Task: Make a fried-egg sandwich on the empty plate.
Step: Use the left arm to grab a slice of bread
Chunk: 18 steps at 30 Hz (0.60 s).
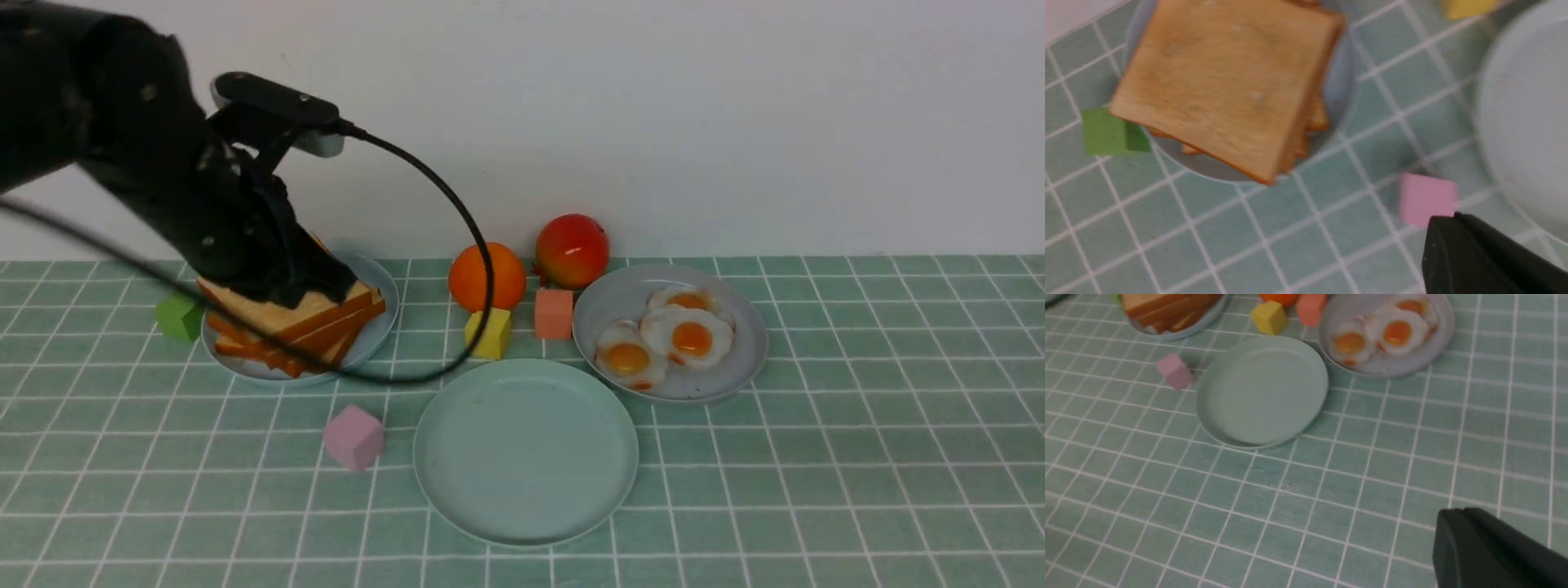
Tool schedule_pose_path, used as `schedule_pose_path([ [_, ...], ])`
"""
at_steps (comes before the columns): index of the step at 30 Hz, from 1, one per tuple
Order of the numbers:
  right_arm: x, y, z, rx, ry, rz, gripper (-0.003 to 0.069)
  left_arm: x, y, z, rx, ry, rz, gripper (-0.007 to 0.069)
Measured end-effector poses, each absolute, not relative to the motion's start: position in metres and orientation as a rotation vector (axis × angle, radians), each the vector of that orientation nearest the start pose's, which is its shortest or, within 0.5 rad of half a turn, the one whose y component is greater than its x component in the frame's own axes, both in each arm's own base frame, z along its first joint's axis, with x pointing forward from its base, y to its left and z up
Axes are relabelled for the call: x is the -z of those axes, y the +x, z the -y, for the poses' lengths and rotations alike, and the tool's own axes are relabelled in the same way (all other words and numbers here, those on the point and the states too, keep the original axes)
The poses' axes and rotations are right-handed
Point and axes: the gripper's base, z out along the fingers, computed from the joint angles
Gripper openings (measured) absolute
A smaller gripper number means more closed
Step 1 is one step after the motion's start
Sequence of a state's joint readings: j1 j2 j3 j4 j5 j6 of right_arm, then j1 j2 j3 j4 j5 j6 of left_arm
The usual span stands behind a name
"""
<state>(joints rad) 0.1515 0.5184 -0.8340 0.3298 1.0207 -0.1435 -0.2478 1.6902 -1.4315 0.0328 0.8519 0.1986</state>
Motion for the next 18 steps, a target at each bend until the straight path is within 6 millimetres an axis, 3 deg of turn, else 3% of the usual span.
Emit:
schedule_pose_path([
  [3,-0.376,0.067,-0.039,-0.427,-0.339,-2.131,0.0007,-0.28,0.392,0.076,-0.059,0.637,-2.572,-0.0013],
  [6,-0.376,0.068,-0.039,-0.429,-0.348,-2.133,0.0008,-0.269,0.407,0.072,-0.076,0.692,-2.59,0.0007],
  [15,-0.378,0.07,-0.039,-0.423,-0.339,-2.107,0.0015,-0.245,0.424,0.074,-0.11,0.768,-2.576,0.0363],
  [18,-0.378,0.07,-0.039,-0.423,-0.339,-2.107,0.0019,-0.234,0.43,0.074,-0.135,0.782,-2.56,0.0419],
])
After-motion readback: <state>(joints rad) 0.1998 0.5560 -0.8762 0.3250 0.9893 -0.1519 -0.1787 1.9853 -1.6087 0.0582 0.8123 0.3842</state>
